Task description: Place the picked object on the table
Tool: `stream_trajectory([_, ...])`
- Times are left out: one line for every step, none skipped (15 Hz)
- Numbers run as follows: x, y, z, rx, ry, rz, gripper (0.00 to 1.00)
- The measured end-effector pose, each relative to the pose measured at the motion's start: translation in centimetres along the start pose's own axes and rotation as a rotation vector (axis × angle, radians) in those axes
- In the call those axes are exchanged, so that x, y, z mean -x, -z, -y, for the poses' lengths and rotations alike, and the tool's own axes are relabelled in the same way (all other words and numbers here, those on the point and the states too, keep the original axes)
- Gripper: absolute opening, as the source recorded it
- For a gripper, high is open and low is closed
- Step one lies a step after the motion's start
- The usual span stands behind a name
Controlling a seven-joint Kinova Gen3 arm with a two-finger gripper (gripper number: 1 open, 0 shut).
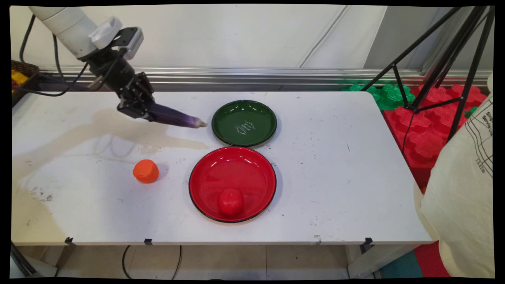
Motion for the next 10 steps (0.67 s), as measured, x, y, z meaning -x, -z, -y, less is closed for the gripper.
stream_trajectory([0.5, -0.2, 0.0, 0.001, -0.006, 0.013, 0.0])
stream_trajectory([1.1, -0.5, 0.0, 0.002, -0.012, 0.027, 0.0])
stream_trajectory([1.6, -0.9, 0.1, 0.004, -0.016, 0.042, 0.0])
stream_trajectory([2.1, -1.4, 0.2, 0.006, -0.019, 0.054, 0.0])
stream_trajectory([2.6, -1.9, 0.2, 0.011, -0.02, 0.066, 0.0])
stream_trajectory([3.1, -2.5, 0.3, 0.015, -0.018, 0.076, 0.0])
stream_trajectory([3.5, -3.1, 0.4, 0.019, -0.014, 0.083, 0.0])
stream_trajectory([3.7, -3.5, 0.5, 0.02, -0.011, 0.085, 0.0])
stream_trajectory([3.9, -4.0, 0.6, 0.022, -0.003, 0.088, 0.0])
stream_trajectory([4.1, -4.4, 0.7, 0.022, 0.005, 0.089, 0.0])
